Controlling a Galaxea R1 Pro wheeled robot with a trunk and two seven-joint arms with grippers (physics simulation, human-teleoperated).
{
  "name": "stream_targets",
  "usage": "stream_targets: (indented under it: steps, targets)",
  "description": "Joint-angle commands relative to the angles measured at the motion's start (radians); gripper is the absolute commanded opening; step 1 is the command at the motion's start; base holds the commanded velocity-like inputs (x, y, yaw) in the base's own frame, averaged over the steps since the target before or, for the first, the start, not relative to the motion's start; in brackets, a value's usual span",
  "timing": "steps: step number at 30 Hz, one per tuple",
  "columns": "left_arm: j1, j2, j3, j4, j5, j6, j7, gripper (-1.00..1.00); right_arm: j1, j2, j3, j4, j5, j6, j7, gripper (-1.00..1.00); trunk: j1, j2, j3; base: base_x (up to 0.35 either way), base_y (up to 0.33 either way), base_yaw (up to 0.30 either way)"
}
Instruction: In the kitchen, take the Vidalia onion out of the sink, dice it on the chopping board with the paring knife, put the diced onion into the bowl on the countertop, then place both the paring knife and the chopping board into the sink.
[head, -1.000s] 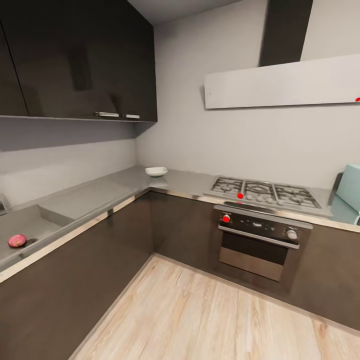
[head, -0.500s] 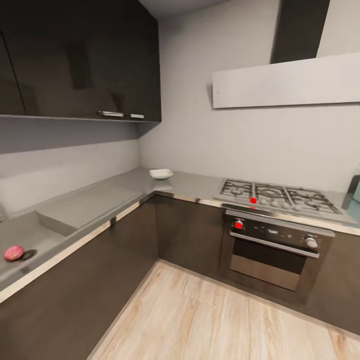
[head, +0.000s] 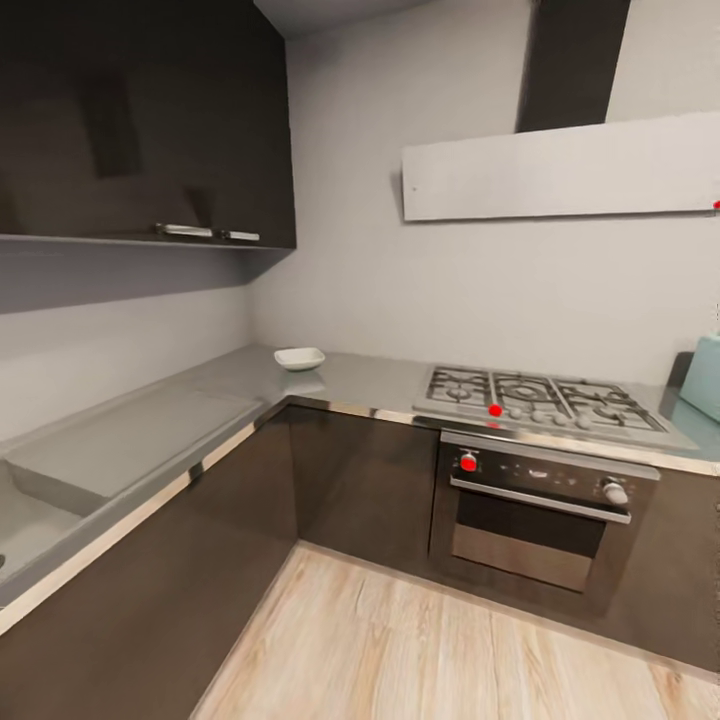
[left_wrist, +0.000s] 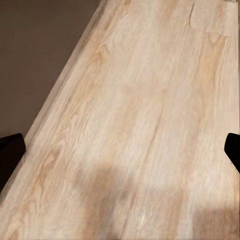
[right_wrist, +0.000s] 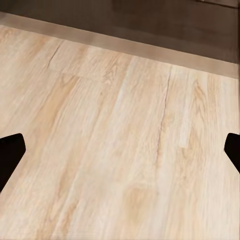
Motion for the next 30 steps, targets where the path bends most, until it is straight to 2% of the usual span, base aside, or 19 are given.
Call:
stream_targets:
  steps: [1,21,30]
  targets:
    - [0.0,0.0,0.001,-0.001,0.0,-0.001,0.0,1.0,0.0,0.0,0.001,0.0,0.001,-0.002,-0.004,1.0,0.001,0.0,0.0,0.233,0.079,-0.195]
    - [0.0,-0.001,0.0,0.01,-0.001,-0.001,0.0,1.0,0.0,0.001,0.001,0.0,0.001,-0.002,-0.004,1.0,0.001,0.0,0.022,0.233,0.04,-0.196]
    - [0.0,-0.002,0.0,0.011,-0.001,-0.001,0.0,1.0,-0.001,0.001,0.0,0.0,0.001,-0.002,-0.004,1.0,0.001,0.0,0.02,0.217,0.0,-0.176]
